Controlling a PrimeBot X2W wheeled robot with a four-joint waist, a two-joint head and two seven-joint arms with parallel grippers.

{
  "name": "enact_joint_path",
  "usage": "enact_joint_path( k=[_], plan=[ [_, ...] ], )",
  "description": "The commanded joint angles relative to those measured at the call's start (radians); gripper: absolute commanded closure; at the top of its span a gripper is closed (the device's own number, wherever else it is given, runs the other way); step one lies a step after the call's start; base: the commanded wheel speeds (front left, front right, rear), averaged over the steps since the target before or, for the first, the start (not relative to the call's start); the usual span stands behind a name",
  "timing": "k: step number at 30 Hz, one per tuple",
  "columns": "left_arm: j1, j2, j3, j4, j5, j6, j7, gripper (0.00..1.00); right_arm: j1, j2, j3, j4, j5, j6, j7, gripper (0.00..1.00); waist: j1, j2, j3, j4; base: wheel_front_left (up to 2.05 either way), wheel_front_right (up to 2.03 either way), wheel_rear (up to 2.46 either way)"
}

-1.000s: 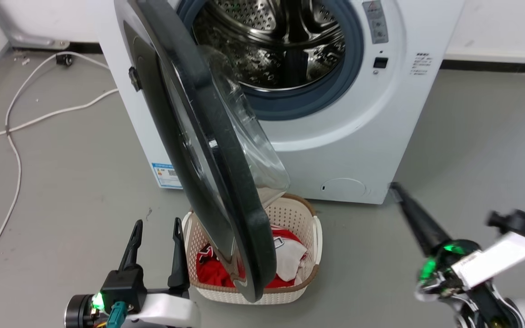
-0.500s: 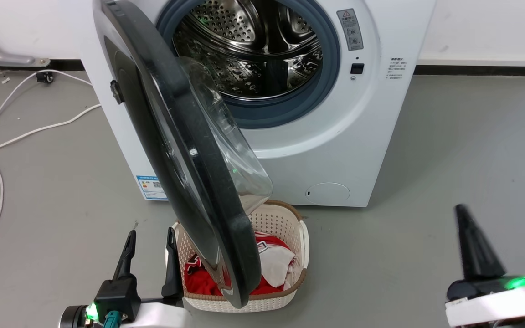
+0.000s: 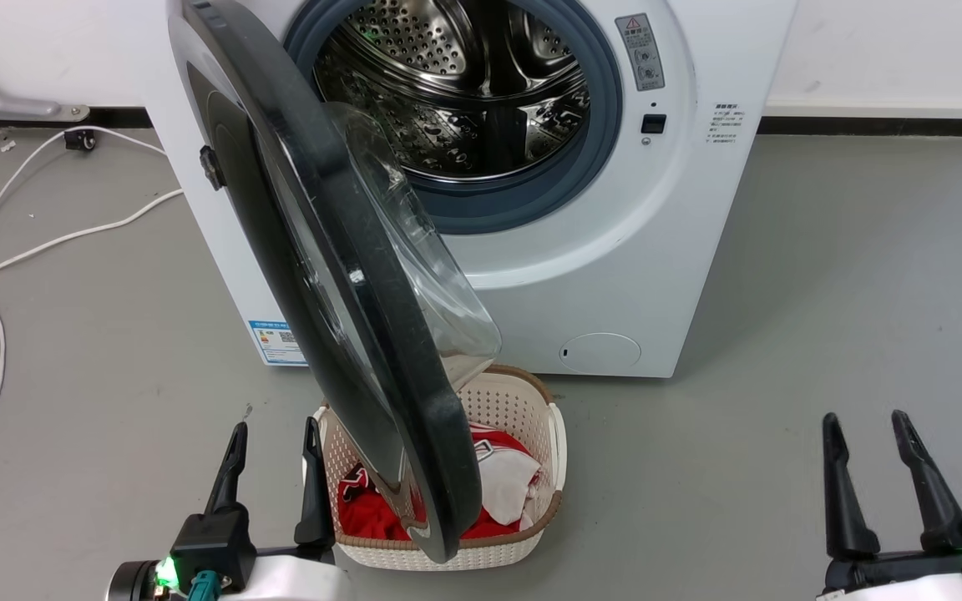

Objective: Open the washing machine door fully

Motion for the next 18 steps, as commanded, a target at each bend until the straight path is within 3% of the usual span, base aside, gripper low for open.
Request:
enact_joint_path(
  k=[1, 18],
  plan=[
    [0.007, 0.001, -0.001, 0.0, 0.006, -0.004, -0.003, 0.0, 0.017, 0.006, 0.0, -0.005, 0.014, -0.001, -0.002, 0.0, 0.0, -0.0001, 0.0, 0.001, 0.0, 0.0, 0.0],
    [0.001, 0.001, 0.009, -0.001, 0.003, 0.002, -0.003, 0.0, 0.031, 0.006, 0.006, 0.027, -0.016, -0.001, -0.002, 0.0, 0.0, -0.0001, -0.007, 0.008, 0.0, 0.0, 0.0]
  ],
)
